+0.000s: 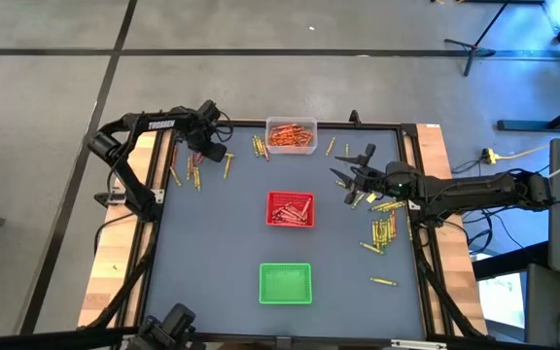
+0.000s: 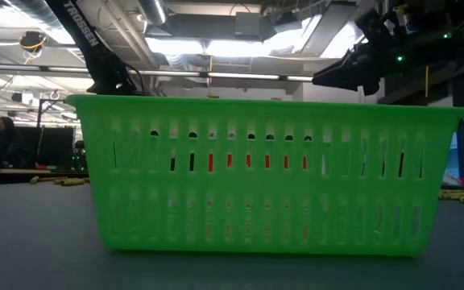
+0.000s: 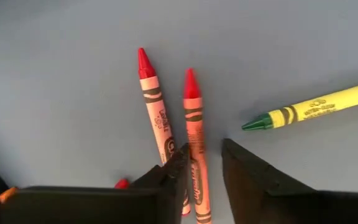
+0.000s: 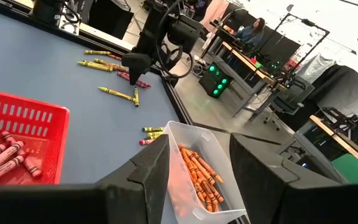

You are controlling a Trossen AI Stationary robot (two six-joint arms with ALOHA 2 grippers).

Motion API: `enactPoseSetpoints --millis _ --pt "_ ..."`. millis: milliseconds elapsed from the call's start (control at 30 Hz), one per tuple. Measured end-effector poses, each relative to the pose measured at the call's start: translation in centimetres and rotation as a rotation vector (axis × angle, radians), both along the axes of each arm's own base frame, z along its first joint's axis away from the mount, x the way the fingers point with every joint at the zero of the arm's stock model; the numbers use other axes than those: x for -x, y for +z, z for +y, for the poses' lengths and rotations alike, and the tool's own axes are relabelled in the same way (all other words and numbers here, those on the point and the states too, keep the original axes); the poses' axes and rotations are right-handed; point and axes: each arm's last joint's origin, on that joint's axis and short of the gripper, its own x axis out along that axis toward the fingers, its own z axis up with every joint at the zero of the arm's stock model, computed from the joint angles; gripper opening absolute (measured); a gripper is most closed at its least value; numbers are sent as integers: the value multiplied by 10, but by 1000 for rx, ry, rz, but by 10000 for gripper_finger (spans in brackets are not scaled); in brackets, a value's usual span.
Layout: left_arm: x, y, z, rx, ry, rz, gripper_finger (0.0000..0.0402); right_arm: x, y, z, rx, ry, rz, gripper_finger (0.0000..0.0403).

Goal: Sort crayons
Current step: Put the red crayon into the red bin

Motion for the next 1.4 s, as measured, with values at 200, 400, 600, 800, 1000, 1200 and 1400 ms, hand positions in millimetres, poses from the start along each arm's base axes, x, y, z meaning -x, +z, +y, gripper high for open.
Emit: enactPoseSetpoints --millis 200,400,600,800,1000,1200,1400 --pt "-3 0 -2 3 -13 -4 26 0 0 0 0 0 0 166" --pt "-8 0 -5 1 -38 3 5 0 0 0 0 0 0 166" --pt "-12 6 -13 0 -69 -3 6 0 0 0 4 0 1 166" --pt "-22 35 -31 -85 -155 -66 6 0 0 0 7 10 2 166" --pt "-38 69 -58 -188 -258 -210 6 0 0 0 5 19 5 166" --pt "-68 96 -90 -302 -430 -437 6 0 0 0 5 19 6 166" --pt "-104 103 -122 -345 -611 -626 6 0 0 0 5 19 6 166"
